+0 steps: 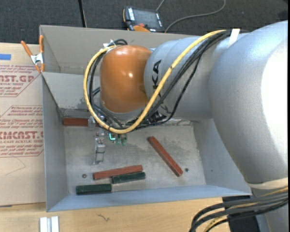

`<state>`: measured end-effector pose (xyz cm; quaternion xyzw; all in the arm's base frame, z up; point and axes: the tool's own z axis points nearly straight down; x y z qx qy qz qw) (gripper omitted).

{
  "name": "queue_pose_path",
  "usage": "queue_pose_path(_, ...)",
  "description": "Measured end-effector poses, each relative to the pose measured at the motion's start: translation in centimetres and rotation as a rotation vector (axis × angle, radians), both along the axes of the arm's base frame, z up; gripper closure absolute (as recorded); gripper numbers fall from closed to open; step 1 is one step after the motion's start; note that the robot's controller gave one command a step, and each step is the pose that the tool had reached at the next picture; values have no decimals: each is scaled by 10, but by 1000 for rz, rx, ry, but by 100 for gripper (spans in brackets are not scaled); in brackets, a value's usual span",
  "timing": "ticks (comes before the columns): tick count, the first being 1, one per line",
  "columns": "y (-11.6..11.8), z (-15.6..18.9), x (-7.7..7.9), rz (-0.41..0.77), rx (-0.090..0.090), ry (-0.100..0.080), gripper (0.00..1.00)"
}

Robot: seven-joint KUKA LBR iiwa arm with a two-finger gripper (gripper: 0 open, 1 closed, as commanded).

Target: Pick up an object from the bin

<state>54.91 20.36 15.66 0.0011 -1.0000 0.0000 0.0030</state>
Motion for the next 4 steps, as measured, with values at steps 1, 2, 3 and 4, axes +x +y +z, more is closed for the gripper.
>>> queue_pose_path(1,-78,-89,41,-66,0,-10,0)
queue_pose_path(2,-135,-55,32,-102,-2,-9,0)
queue_pose_path(3,-232,-57,-11,-337,-4,-4,0)
queue_pose_path(4,-242,-88,-32,-486,-2,-2,0)
